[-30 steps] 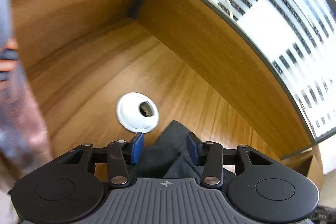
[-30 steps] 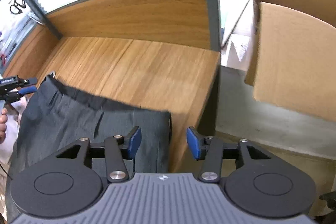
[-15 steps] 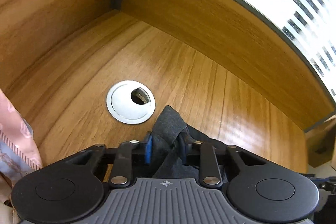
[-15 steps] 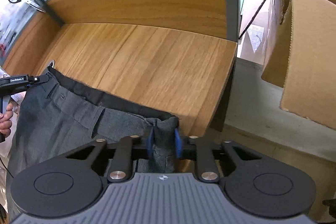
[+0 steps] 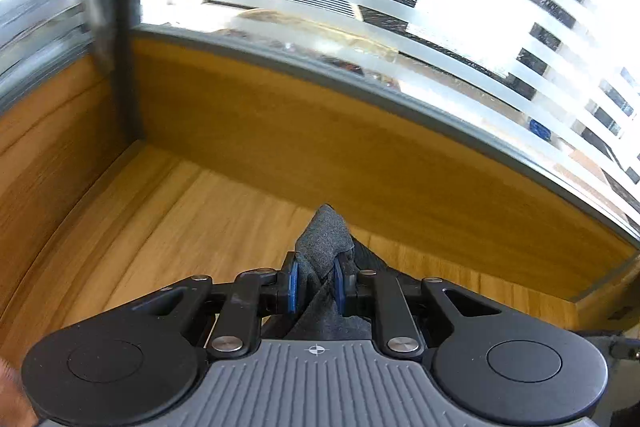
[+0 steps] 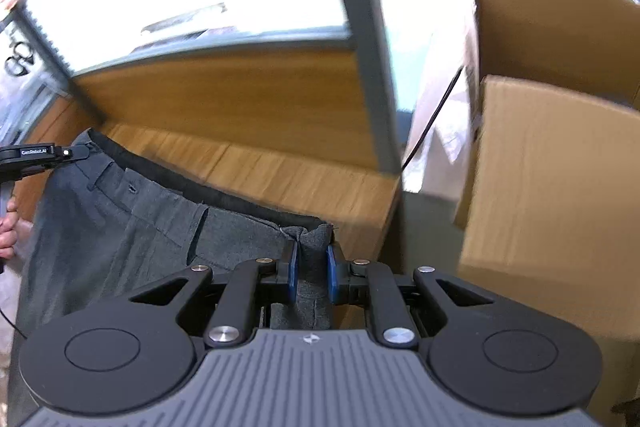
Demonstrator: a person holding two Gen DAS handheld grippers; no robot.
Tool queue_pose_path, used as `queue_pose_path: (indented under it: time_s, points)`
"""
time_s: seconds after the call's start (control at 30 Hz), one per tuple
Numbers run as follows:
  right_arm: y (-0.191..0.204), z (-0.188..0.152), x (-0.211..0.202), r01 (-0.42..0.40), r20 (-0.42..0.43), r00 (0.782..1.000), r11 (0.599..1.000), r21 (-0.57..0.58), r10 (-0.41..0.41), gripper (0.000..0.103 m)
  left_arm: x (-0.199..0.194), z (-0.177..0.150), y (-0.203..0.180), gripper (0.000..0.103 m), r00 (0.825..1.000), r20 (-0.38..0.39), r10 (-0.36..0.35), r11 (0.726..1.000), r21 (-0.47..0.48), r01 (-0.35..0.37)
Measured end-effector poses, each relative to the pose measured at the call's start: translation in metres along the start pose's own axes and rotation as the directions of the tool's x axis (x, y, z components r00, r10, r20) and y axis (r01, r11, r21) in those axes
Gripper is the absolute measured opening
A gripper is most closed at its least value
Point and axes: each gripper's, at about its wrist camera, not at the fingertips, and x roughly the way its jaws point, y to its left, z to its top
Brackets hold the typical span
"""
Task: Fold clothes
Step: 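Press the trousers flat with both grippers and open them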
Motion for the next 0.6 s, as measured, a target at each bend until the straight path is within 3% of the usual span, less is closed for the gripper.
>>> queue_pose_path:
  time_s: [0.23, 0.3, 0.43, 0.53, 0.6]
  points:
    - [-0.016, 0.023, 0.027, 0.064, 0.027, 0.998, 0.998, -0.028, -0.064, 0.017, 0.038, 0.014, -0.006, 0.021, 1.0, -0.023, 0.006, 1.0, -0.009, -0.007]
    - [-0.018, 0.027, 0.032, 0.073, 0.021, 0.997, 0.997, -0.036, -0.073, 0.018, 0.044, 0.016, -0.006, 0.026, 0.999, -0.036, 0.007, 1.0, -0.014, -0.007]
    - [-0.015, 0.031, 0.035, 0.075, 0.0, 0.997, 0.995, -0.072, -0.075, 0.026, 0.039, 0.016, -0.009, 0.056, 0.997, -0.035, 0.065, 0.998, 0.011, -0.065]
    - [-0.009, 0.034, 0.028, 0.069, 0.0, 0.998, 0.992, -0.11, -0.07, 0.04, 0.025, 0.015, -0.008, 0.058, 0.996, -0.034, 0.082, 0.997, 0.008, -0.082]
    - [-0.008, 0.034, 0.019, 0.058, -0.001, 0.998, 0.99, -0.13, -0.058, 0.044, 0.007, 0.013, -0.006, 0.06, 0.997, -0.025, 0.077, 0.997, -0.018, -0.077]
